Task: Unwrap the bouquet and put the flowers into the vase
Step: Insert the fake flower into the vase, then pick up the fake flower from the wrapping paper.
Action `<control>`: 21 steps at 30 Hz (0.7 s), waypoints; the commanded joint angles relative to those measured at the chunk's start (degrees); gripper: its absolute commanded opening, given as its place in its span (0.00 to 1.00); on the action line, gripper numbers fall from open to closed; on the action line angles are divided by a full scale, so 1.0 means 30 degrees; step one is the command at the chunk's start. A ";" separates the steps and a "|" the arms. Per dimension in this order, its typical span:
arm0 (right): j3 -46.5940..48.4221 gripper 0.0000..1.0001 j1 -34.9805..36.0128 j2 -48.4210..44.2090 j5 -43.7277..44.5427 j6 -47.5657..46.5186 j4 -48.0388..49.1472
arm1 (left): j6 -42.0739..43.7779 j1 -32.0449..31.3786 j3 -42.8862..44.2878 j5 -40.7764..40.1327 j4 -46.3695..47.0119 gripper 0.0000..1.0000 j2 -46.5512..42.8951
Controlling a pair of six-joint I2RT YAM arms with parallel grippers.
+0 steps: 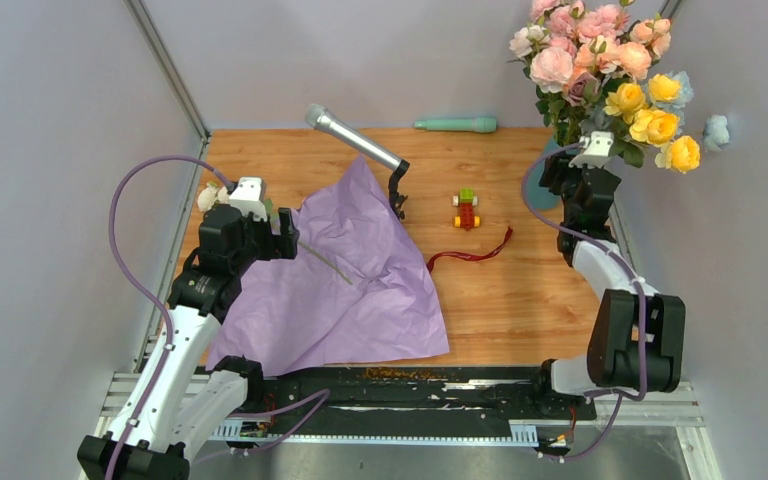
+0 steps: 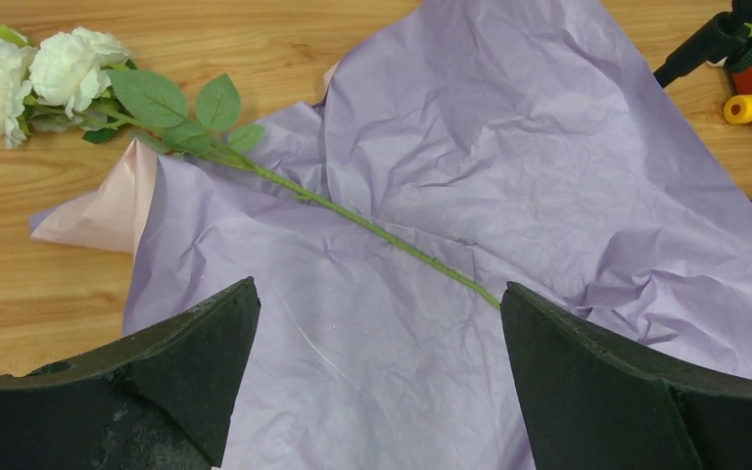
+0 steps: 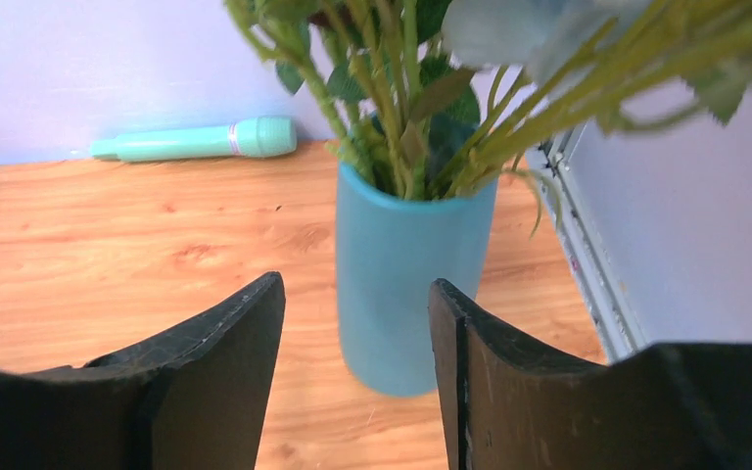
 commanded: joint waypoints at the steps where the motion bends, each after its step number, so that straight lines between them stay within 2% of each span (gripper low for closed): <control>1: -0.1439 0.57 0.0511 -0.2093 -0.0027 0.1306 -0.0055 | -0.0675 0.0084 -0.0079 0.0461 0.0229 1.00 -0.0192; 5: -0.2950 0.58 0.0745 -0.4144 -0.0421 0.2417 -0.1143 | -0.2085 0.0085 -0.0624 0.1228 0.0469 1.00 -0.0129; 10: -0.4167 0.60 0.0841 -0.7253 -0.1678 0.3927 -0.4120 | -0.4687 0.0071 -0.2824 0.2556 0.2357 0.98 0.0041; 16: -0.4179 0.60 0.0841 -1.0272 -0.2669 0.5452 -0.8474 | -0.8638 0.0056 -0.5739 0.2050 0.6956 0.94 0.0827; 21: -0.4743 0.59 0.0841 -1.1482 -0.4093 0.6440 -0.9804 | -1.0605 0.0014 -0.6947 0.1052 0.9923 0.90 0.2473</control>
